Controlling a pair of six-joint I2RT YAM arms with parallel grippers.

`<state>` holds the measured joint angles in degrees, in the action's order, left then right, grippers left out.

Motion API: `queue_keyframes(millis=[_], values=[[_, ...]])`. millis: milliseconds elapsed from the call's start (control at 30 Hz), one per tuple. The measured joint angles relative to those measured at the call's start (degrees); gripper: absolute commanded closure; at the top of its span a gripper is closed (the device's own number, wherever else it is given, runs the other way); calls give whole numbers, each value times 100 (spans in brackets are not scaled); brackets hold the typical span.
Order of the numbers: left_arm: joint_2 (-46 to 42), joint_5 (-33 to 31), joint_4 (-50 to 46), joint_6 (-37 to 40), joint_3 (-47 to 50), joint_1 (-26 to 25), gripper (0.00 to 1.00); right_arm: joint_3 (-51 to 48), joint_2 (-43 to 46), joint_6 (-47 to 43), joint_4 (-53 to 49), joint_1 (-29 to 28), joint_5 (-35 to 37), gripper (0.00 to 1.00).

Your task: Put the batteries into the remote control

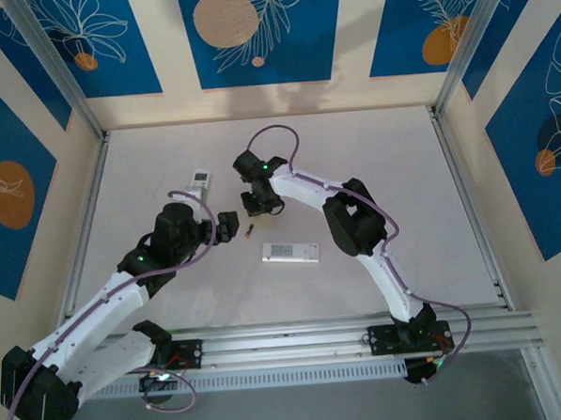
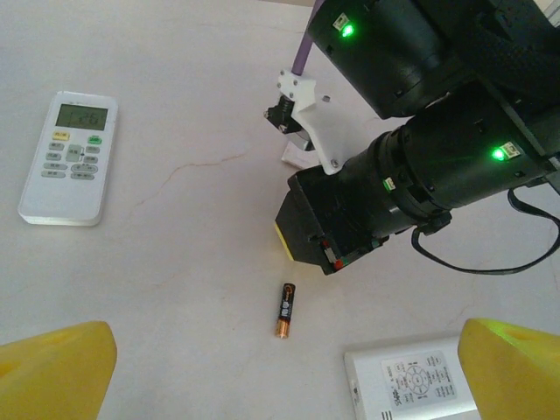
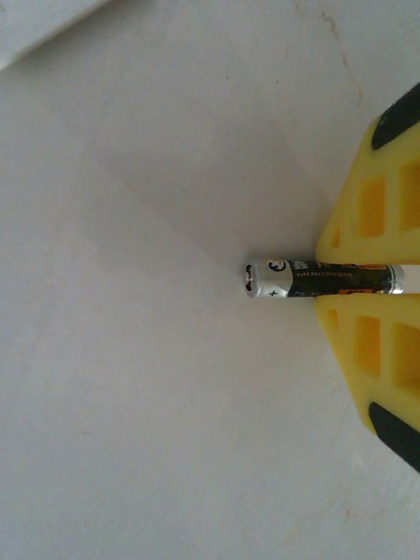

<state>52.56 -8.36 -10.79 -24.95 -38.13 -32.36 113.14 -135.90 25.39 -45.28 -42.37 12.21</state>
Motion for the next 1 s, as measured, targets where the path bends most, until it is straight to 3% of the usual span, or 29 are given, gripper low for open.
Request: queue_keyframes(millis=[100,200,467,567,767,1000], values=[[2,109,9,42,26,0,0,-129,85,55,63,17,-48,90],[31,262,50,109,28,2,0,-885,608,258,317,72,-205,90],[719,1403,391,380,26,11,0,-4183,4013,1556,1266,507,-55,91],[1147,1873,439,461,-7,11,0,-4999,4791,1937,1399,479,74,91],[1703,2509,560,501,-219,9,0,-5711,4876,2221,1231,367,201,91],[1777,2682,708,498,-437,9,0,-5735,4570,2236,1246,160,378,89]])
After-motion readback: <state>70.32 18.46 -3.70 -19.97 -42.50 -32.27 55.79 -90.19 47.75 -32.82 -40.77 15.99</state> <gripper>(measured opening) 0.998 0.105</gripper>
